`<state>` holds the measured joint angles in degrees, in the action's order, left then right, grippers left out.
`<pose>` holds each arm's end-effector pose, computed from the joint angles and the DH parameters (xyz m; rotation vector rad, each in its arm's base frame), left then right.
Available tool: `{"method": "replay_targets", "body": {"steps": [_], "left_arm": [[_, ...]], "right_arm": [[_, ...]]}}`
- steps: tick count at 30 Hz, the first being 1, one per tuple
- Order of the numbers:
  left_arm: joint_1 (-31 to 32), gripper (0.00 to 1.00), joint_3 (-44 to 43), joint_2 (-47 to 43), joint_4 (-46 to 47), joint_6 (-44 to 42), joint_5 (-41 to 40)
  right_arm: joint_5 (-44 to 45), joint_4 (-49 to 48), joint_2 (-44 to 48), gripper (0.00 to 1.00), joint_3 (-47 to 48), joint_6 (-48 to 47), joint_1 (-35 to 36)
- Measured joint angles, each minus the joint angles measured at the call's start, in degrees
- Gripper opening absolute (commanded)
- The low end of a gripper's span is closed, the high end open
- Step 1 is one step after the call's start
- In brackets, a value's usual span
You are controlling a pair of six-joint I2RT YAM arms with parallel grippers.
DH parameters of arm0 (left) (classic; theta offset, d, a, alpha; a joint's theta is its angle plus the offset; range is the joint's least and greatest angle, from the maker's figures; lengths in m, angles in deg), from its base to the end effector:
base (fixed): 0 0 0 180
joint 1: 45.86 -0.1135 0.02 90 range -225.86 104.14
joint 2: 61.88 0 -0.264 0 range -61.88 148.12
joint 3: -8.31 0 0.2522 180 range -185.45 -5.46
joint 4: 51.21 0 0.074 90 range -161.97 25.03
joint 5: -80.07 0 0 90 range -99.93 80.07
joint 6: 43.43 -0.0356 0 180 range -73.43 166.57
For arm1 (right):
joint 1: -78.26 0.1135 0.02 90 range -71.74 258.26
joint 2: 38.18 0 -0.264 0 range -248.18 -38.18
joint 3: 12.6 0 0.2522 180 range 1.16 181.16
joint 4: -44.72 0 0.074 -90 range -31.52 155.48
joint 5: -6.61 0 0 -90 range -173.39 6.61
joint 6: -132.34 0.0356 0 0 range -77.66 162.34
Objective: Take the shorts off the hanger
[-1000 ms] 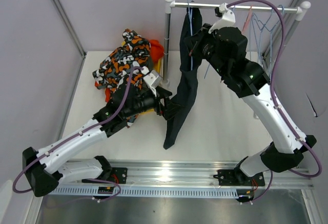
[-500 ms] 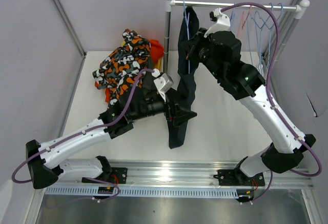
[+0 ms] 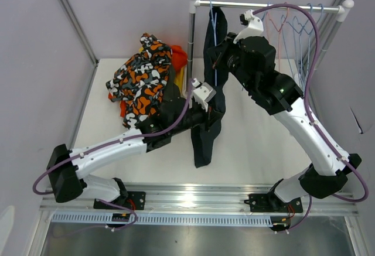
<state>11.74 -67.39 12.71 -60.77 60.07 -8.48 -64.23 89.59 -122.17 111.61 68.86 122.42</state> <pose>0.1656 -0.2626 0.3568 0.6982 1.6711 -0.9267 0.2178 0.1952 0.5302 0.0007 1.6898 0.6605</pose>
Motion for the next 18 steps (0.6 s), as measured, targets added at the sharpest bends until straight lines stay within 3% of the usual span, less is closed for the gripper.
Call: {"method": "replay_targets", "body": {"steps": [3, 7, 13, 18], "left_arm": [[0.2, 0.0, -1.3, 2.3, -0.1, -0.5, -3.1], [2.6, 0.0, 1.8, -1.2, 1.3, -0.2, -6.4], [16.7, 0.0, 16.7, -14.0, 7.3, 1.3, -14.5], [20.1, 0.0, 19.8, -14.1, 6.3, 2.6, -19.3]], "right_arm": [[0.6, 0.3, 0.0, 0.0, -0.2, -0.3, 0.0], [1.6, 0.5, 0.0, 0.0, 0.4, -1.0, 0.0], [1.9, 5.6, -1.6, 0.0, 7.1, -2.2, -0.2], [2.1, 6.7, -1.4, 0.0, 8.3, -2.2, -1.0]]}}
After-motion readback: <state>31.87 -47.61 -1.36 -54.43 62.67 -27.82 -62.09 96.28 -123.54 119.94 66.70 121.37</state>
